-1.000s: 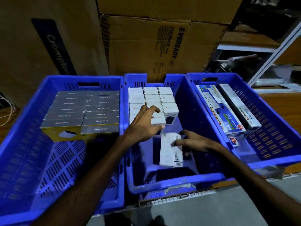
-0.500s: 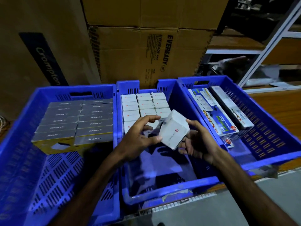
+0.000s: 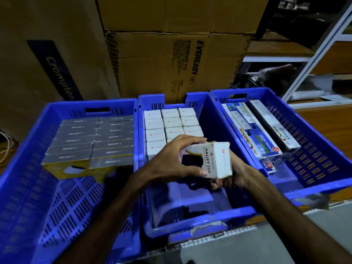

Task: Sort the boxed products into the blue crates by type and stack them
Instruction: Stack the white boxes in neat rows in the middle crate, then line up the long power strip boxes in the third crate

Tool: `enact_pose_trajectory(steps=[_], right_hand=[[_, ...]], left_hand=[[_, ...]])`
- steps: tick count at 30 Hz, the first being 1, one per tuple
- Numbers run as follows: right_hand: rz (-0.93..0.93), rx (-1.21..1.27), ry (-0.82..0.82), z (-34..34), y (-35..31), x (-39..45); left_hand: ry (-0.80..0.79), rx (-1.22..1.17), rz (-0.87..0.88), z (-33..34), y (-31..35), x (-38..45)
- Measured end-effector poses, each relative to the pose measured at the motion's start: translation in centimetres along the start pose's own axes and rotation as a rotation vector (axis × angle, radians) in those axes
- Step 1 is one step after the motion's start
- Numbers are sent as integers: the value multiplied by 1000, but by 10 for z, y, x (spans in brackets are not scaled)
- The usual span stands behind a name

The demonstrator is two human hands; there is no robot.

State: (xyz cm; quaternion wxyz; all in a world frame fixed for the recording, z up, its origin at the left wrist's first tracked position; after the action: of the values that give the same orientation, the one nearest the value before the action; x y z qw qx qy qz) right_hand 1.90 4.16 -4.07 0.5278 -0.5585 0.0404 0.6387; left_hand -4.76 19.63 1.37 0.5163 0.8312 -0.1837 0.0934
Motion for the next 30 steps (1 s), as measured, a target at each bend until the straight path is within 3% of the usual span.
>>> enact_pose_trajectory(steps=[5,11,16,19,25,30], right_hand=[[16,-157,6,-4,-3,-6],[-132,-86,174,-35,-18,-32],[-462,-411,354,-38,-33,-57],[-516,-633,427,-36,-37,-56],[-479,-900,585,-55,-48,-44],[-361,-1138,829,-65,-57,-15]], left_hand=[[8,-49,-91,-5,-10,6],[86,-62,-224,2,-27,-2],[107,133,-362,10,-46,0],[84,190,-358,16,-48,9],[-10,297,-358,25,-58,19],[106,427,-491,15,-80,5]])
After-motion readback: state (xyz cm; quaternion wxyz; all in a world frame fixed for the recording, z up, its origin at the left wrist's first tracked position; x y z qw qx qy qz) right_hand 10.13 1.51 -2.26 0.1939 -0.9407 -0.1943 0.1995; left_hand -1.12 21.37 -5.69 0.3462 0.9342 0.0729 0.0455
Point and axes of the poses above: each hand's wrist, its own x-axis towards the middle knuckle, its own z-axis out of the palm, y = z × x, the point moved 5 cm from there along x, towards the middle knuckle, and after that the axes turned 12 degrees about z, right-handed, at the moved point
